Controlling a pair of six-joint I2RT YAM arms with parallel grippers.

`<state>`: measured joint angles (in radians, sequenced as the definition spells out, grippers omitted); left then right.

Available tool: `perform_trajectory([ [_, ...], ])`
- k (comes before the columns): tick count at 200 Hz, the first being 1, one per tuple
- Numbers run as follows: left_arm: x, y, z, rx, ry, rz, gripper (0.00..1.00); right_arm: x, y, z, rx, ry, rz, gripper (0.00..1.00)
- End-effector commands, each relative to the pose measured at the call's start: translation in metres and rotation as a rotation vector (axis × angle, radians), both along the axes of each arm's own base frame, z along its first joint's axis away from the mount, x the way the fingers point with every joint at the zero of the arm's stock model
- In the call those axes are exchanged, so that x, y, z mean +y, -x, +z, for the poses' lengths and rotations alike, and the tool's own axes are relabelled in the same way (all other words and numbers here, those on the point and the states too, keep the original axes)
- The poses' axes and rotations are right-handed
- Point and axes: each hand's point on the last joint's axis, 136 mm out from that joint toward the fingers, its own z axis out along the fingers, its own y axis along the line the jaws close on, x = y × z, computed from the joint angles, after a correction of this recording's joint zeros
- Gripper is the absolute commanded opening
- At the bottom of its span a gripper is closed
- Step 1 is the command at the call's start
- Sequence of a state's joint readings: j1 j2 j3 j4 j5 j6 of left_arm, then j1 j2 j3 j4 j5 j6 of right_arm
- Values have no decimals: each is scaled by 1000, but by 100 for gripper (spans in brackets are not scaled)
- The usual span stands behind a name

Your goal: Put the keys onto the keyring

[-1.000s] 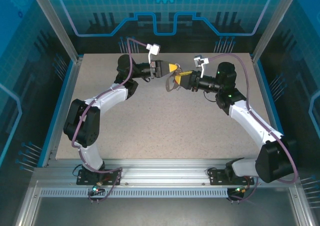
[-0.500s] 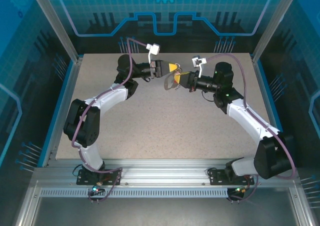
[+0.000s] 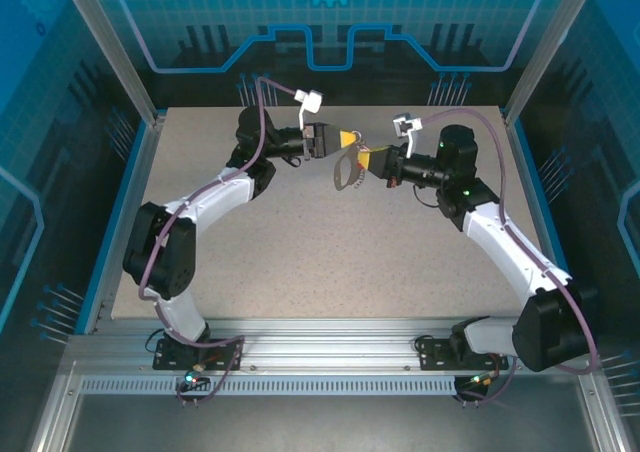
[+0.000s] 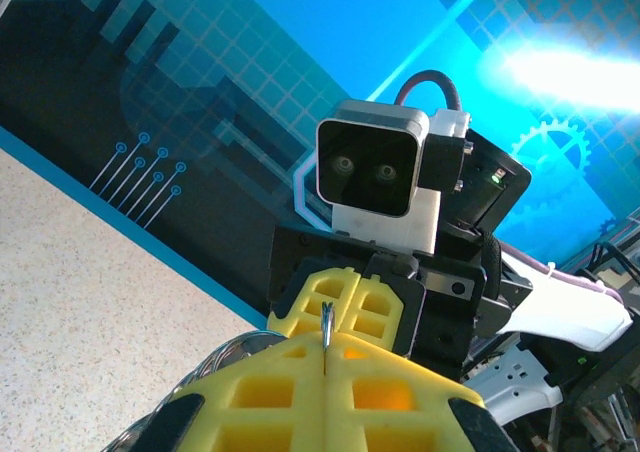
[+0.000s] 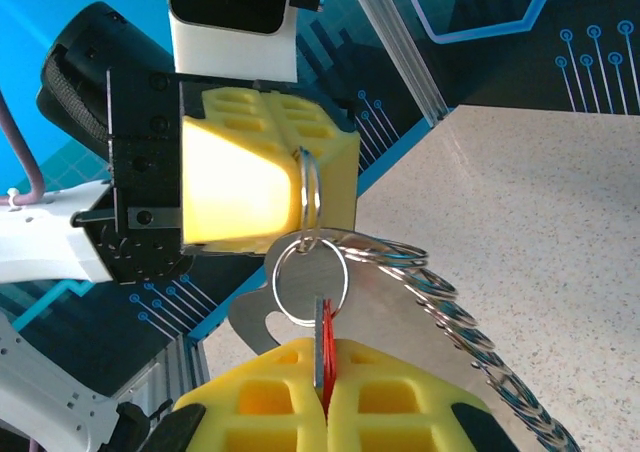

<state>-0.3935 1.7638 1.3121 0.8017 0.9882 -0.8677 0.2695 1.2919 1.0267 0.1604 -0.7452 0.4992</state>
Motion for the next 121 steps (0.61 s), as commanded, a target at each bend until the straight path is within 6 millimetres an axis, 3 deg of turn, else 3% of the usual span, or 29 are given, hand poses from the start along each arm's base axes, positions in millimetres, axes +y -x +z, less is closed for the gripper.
perform_trajectory([
  [1, 3, 13, 29, -115, 10, 15, 0, -5, 4, 4, 1, 18, 13, 0],
  [121, -1, 22, 20, -154, -73, 22, 0, -25, -3, 20, -27, 38, -25, 0],
])
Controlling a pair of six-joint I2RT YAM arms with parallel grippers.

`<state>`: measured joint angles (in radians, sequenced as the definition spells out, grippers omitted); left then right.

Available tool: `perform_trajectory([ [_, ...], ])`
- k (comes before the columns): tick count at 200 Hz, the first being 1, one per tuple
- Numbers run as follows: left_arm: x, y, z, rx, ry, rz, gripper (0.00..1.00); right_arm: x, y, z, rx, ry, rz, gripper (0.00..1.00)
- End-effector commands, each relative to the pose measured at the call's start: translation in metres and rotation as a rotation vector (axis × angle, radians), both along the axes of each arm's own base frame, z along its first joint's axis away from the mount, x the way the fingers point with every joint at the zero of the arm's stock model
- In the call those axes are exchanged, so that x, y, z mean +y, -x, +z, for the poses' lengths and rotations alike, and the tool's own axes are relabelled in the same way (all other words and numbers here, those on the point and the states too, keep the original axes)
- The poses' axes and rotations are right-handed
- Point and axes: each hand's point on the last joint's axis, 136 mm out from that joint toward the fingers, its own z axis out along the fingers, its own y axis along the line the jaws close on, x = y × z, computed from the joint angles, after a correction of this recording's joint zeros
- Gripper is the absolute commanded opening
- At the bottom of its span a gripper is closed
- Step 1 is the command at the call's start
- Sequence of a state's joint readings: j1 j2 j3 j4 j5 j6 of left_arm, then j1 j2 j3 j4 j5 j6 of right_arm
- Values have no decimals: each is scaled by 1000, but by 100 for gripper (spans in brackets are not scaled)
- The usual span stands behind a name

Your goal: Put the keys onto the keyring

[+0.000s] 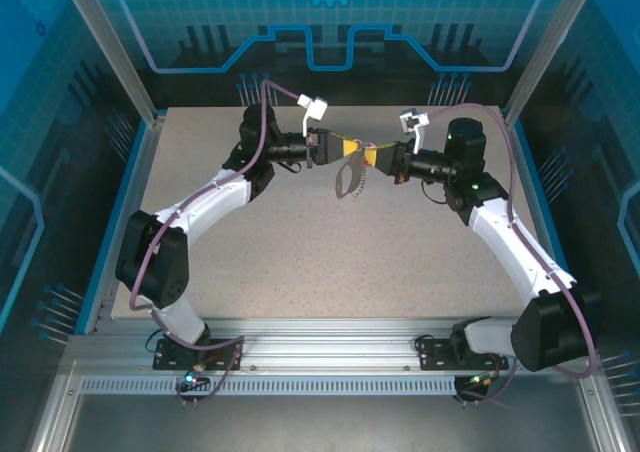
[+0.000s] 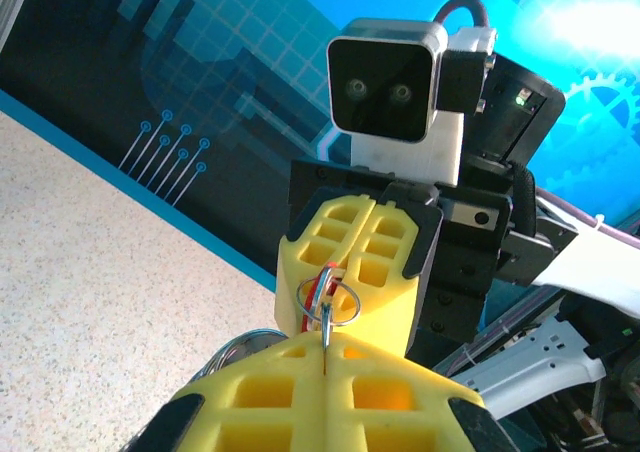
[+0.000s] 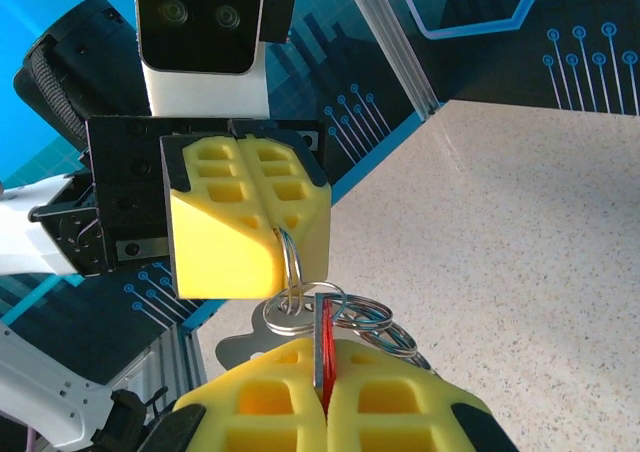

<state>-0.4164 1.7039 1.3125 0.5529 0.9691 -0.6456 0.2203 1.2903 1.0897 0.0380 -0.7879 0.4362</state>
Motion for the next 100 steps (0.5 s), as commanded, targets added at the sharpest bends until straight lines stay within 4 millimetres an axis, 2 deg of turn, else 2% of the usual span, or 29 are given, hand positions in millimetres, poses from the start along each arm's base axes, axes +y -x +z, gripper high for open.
perform_trajectory([
  [1, 4, 11, 32, -110, 19, 2, 0, -11, -1, 13, -29, 6, -26, 0],
  [27, 2, 13, 31, -111, 15, -2, 0, -11, -2, 14, -23, -1, -16, 0],
  [100, -3, 16, 32, -114, 10, -13, 0, 9, 1, 8, -7, 2, 42, 0],
])
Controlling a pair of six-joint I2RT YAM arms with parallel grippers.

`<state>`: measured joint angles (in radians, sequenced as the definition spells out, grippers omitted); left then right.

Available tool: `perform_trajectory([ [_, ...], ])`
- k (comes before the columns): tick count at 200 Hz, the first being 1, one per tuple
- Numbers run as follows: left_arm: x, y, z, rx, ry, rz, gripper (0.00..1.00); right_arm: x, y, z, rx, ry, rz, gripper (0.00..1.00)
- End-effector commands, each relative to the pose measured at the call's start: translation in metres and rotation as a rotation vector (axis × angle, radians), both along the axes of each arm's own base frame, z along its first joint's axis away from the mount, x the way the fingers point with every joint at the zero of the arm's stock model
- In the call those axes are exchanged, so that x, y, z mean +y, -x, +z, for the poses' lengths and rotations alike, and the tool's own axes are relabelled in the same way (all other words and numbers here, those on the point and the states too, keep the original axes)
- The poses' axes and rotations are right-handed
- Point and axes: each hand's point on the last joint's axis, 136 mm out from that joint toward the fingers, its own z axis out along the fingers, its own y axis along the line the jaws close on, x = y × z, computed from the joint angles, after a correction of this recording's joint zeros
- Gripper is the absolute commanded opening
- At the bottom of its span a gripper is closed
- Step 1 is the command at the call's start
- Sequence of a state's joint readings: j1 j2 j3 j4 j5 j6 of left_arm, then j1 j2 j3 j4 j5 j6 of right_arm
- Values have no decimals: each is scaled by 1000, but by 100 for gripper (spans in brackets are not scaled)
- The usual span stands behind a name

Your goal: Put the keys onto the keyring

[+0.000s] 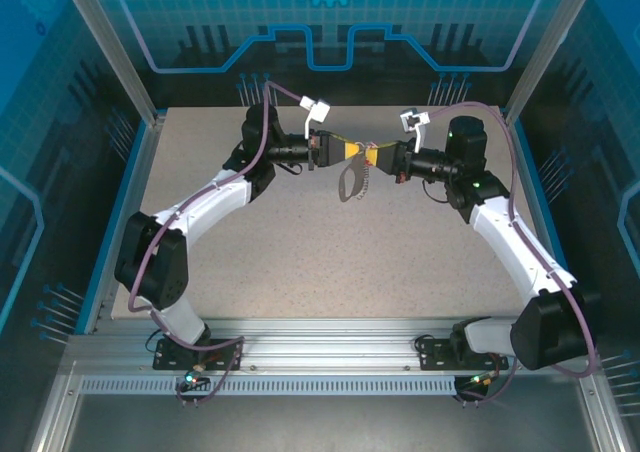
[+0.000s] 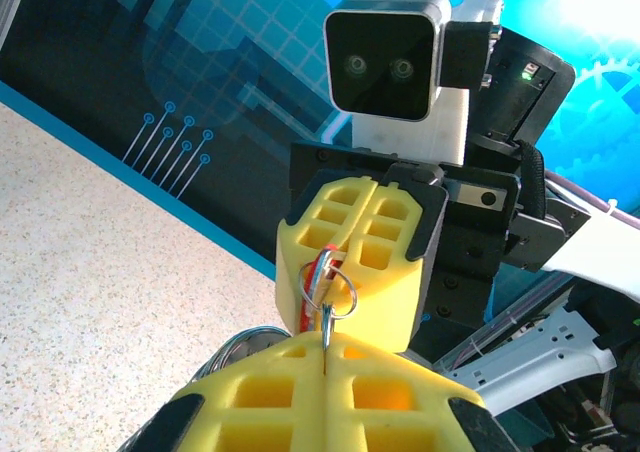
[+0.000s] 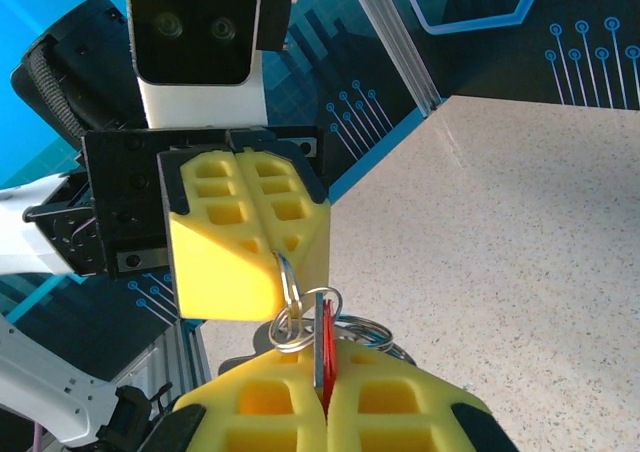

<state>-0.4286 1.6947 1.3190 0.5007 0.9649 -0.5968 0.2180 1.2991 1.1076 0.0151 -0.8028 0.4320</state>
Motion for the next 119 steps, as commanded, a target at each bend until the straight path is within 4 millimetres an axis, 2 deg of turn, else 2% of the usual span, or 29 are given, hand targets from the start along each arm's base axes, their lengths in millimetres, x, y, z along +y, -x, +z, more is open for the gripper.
perform_trajectory([
  [1, 1, 12, 34, -100, 30, -7, 0, 8, 1, 7, -17, 0, 30, 0],
  [47, -2, 12, 32, -97, 25, -12, 0, 13, -1, 2, -9, 19, 40, 0],
  [119, -2, 13, 30, -97, 20, -16, 0, -6, -6, 13, -31, 25, -9, 0],
])
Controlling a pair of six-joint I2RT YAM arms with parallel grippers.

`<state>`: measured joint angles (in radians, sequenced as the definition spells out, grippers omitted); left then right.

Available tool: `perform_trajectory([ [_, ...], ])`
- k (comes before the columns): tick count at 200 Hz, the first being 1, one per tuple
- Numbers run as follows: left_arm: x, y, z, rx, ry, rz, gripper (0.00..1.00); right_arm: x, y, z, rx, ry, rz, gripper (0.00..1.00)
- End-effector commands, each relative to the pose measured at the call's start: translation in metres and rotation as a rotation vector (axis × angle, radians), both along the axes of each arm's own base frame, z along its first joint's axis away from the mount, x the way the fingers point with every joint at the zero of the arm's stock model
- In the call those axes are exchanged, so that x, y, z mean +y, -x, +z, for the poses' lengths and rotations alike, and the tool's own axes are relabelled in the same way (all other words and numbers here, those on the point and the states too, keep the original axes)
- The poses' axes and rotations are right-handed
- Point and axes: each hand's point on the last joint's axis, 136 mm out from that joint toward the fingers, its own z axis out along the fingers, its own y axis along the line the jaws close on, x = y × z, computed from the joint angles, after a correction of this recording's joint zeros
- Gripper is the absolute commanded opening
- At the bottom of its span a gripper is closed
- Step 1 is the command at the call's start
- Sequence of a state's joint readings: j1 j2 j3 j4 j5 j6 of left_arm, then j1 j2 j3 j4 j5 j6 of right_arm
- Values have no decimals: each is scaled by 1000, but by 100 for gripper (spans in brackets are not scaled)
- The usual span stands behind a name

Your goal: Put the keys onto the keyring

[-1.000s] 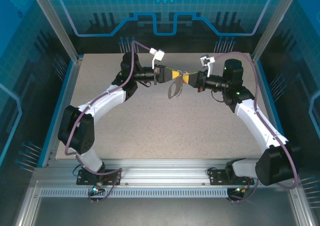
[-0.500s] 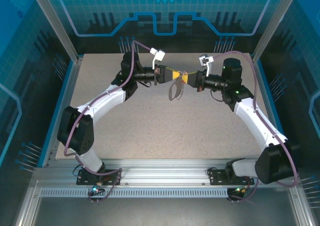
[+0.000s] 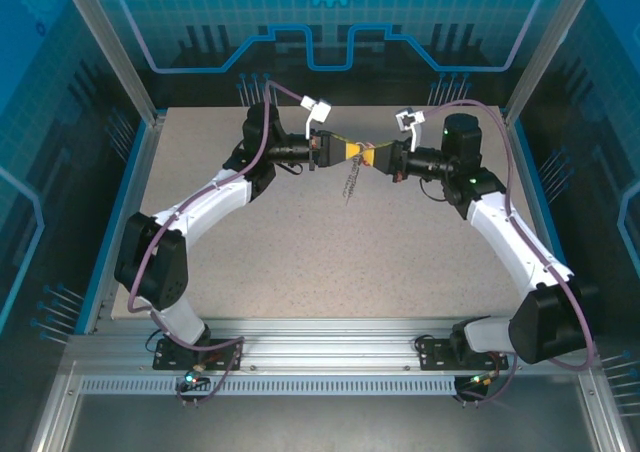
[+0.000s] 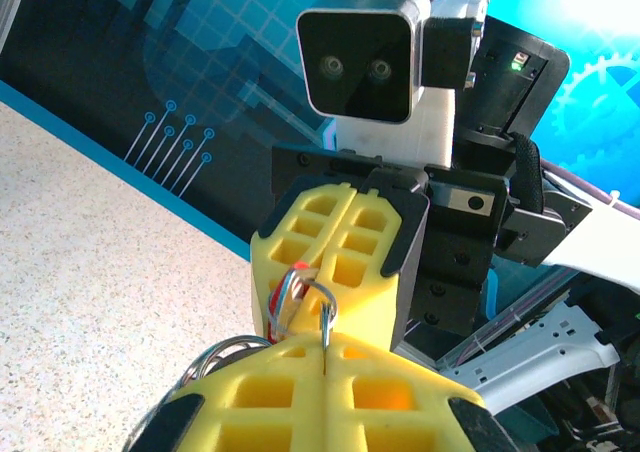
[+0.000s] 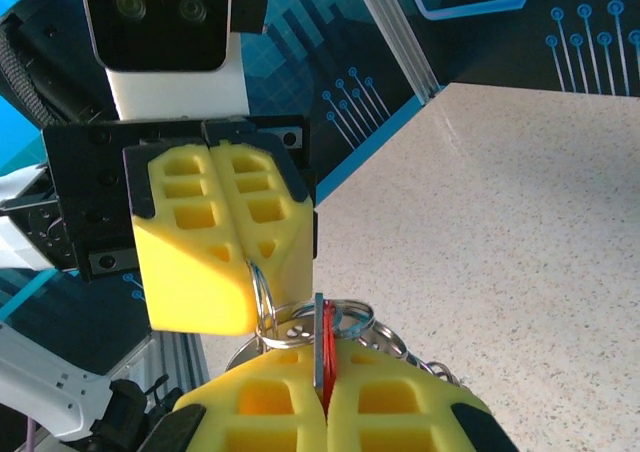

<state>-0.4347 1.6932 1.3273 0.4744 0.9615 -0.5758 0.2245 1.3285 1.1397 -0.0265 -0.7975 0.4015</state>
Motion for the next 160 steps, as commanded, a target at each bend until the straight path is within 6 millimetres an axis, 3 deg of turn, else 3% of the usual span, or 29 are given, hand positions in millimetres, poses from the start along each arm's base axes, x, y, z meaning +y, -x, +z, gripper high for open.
perform_trajectory([
  [1, 0, 12, 30, -92, 29, -14, 0, -9, -2, 17, -42, 3, -16, 0],
  [43, 0, 12, 30, -91, 27, -14, 0, -21, -3, 27, -57, 0, -44, 0],
  [123, 1, 11, 31, -96, 26, -2, 0, -19, 7, 29, -55, 29, 32, 0],
  [160, 1, 11, 30, -91, 23, 0, 0, -28, 5, 27, -50, 46, 7, 0],
])
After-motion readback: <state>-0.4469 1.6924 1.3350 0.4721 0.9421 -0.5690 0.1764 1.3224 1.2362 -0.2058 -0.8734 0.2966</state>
